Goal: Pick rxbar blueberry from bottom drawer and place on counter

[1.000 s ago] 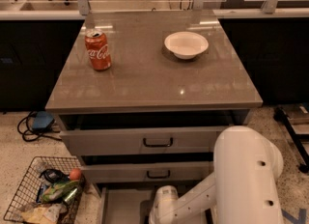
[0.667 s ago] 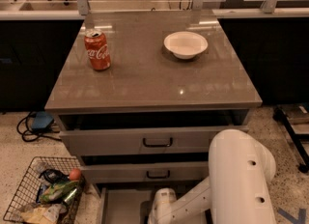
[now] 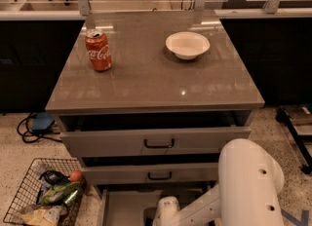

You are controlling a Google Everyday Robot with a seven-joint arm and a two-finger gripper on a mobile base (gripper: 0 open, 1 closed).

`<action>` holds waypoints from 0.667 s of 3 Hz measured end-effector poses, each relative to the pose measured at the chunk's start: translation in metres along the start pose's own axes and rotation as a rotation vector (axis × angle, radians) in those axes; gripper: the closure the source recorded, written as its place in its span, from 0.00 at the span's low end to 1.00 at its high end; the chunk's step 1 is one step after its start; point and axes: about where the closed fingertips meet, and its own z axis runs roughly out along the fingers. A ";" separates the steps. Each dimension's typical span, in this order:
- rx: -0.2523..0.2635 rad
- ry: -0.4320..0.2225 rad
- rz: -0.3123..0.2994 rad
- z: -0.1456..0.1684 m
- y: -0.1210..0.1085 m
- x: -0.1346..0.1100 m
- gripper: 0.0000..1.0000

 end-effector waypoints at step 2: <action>0.014 0.007 0.009 0.017 0.001 0.004 0.00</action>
Offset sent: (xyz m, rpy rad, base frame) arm 0.0005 0.0065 -0.0327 -0.0225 0.0017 -0.0092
